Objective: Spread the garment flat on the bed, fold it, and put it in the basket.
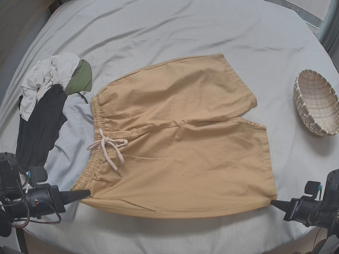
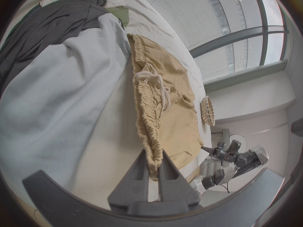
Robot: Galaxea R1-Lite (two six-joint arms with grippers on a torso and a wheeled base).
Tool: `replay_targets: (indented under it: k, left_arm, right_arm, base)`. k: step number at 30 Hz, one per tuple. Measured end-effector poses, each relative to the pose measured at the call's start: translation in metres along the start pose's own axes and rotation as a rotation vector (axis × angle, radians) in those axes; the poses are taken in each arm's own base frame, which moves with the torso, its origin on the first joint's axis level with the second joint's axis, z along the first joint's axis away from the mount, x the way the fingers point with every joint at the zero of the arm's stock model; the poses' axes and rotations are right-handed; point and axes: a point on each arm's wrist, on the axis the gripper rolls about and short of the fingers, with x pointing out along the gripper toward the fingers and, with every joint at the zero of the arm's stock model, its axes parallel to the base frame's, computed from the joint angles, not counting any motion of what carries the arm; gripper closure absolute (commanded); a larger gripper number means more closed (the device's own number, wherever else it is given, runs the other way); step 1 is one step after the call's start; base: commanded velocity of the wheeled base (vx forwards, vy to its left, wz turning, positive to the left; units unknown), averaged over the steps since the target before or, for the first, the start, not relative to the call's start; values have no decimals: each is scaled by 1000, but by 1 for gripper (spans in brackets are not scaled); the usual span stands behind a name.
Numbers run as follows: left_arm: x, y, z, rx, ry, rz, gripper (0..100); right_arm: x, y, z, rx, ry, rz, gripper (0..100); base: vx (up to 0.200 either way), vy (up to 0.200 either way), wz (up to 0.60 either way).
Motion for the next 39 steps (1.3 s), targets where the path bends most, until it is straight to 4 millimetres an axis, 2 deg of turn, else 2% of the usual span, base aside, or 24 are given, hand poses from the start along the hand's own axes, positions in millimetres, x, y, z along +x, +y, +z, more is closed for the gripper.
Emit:
replay_targets:
  k: [14, 21, 26, 32, 39]
  left_arm:
    - [-24, -2, -38, 51, 59, 26, 100]
    - [-28, -4, -41, 64, 50, 19, 100]
    - [-29, -10, -29, 92, 8, 1, 100]
    - [-33, -29, 4, 97, -112, -51, 100]
    - [-39, -46, 33, 102, -236, -119, 100]
  right_arm:
    - [-28, -7, -14, -42, 67, 42, 100]
    - [-34, -6, -12, -49, 22, 78, 100]
    - [-36, 11, 14, -54, -104, 146, 100]
    - [-45, 39, 61, -61, -283, 233, 100]
    - [-52, 59, 98, -64, -396, 287, 100]
  base:
    - [0, 0, 0]
    - [0, 0, 0]
    - [0, 0, 0]
    - [0, 0, 0]
    - [0, 0, 0]
